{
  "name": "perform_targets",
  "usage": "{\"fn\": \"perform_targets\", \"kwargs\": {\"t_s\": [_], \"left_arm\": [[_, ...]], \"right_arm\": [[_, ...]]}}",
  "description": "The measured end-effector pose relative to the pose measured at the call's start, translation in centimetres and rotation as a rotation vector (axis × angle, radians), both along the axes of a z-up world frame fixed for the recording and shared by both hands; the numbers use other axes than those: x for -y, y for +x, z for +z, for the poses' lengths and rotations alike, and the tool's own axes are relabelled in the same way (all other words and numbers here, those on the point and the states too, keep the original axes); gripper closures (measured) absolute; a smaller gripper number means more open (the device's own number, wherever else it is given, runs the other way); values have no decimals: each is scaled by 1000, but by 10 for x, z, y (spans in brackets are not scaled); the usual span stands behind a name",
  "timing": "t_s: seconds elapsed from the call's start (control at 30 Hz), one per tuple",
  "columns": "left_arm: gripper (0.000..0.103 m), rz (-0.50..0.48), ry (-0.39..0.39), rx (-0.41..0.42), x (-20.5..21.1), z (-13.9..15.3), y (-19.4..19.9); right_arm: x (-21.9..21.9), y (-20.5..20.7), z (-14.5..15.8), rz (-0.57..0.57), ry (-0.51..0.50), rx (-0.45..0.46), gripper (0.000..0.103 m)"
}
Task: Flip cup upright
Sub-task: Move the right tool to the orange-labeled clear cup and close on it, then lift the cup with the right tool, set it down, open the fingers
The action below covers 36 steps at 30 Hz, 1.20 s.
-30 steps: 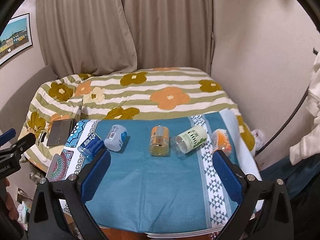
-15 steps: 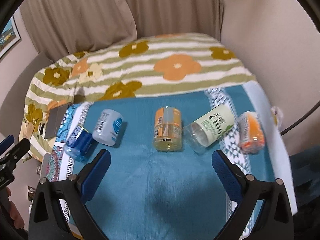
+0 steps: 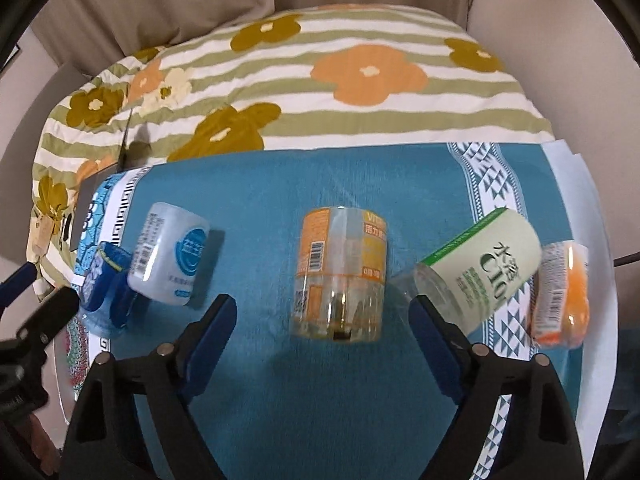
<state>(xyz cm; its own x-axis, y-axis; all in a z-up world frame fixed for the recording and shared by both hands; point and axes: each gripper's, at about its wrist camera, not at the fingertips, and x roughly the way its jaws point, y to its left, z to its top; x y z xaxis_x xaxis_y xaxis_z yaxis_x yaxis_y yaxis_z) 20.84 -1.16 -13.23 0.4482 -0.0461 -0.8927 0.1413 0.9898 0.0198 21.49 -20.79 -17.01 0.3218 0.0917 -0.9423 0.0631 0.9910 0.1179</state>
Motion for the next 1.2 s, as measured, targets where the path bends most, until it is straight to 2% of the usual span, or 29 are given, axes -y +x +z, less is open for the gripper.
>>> {"fn": "perform_targets", "kwargs": {"t_s": [0.17, 0.53, 0.77, 1.0, 1.2], "left_arm": [[0, -17, 6, -35, 7, -10, 10], [0, -31, 17, -63, 10, -22, 22], [0, -24, 11, -70, 5, -25, 20], [0, -13, 12, -60, 1, -21, 12], [0, -3, 9, -33, -5, -9, -1]], "right_arm": [[-1, 12, -14, 12, 3, -47, 27], [-7, 25, -31, 40, -42, -94, 34], [-11, 25, -42, 69, -82, -128, 48], [-14, 20, -34, 79, -81, -102, 48], [-19, 10, -17, 80, -72, -63, 48]]}}
